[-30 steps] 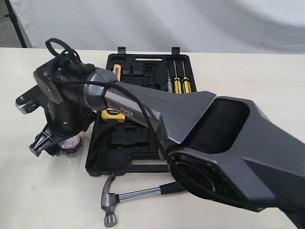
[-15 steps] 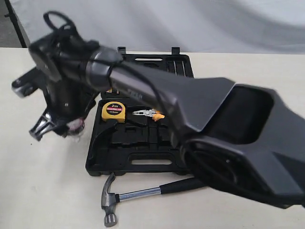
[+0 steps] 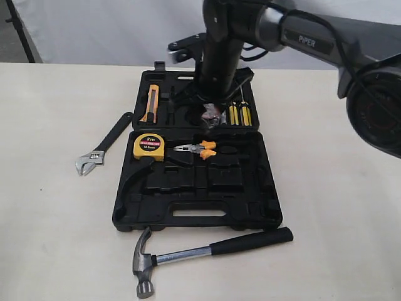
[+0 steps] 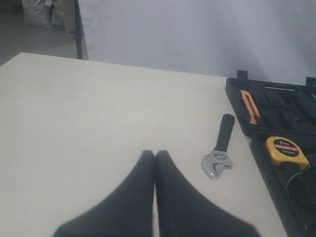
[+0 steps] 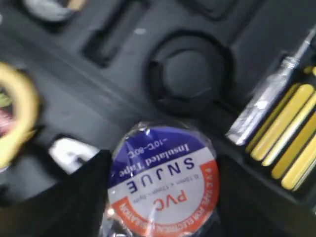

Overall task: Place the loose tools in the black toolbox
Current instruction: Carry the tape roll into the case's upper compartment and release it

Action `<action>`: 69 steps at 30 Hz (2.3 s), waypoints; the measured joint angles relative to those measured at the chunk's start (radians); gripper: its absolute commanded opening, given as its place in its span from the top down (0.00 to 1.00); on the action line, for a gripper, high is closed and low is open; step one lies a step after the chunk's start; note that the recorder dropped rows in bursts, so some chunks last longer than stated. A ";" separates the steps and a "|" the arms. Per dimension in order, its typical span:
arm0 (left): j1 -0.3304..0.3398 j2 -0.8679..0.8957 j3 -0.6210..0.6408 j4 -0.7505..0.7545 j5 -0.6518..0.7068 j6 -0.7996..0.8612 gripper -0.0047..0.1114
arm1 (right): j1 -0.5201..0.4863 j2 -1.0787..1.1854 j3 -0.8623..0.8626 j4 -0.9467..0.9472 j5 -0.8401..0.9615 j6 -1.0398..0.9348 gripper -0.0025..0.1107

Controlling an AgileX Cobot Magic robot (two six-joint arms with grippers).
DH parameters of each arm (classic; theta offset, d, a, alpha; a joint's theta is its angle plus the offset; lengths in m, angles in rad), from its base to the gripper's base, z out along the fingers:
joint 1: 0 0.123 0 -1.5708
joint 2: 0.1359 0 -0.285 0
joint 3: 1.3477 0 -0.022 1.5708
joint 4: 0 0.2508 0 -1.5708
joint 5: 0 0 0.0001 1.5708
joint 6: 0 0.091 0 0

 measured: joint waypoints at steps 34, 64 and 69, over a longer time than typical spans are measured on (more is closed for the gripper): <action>0.000 0.000 0.000 0.000 0.000 0.000 0.95 | -0.054 0.093 0.018 0.163 -0.322 0.021 0.49; 0.000 0.000 0.000 0.000 0.000 0.000 0.95 | -0.054 0.116 -0.099 0.148 -0.130 0.018 0.62; 0.000 0.000 0.000 0.000 0.000 0.000 0.95 | -0.054 0.146 -0.099 0.152 -0.132 0.018 0.50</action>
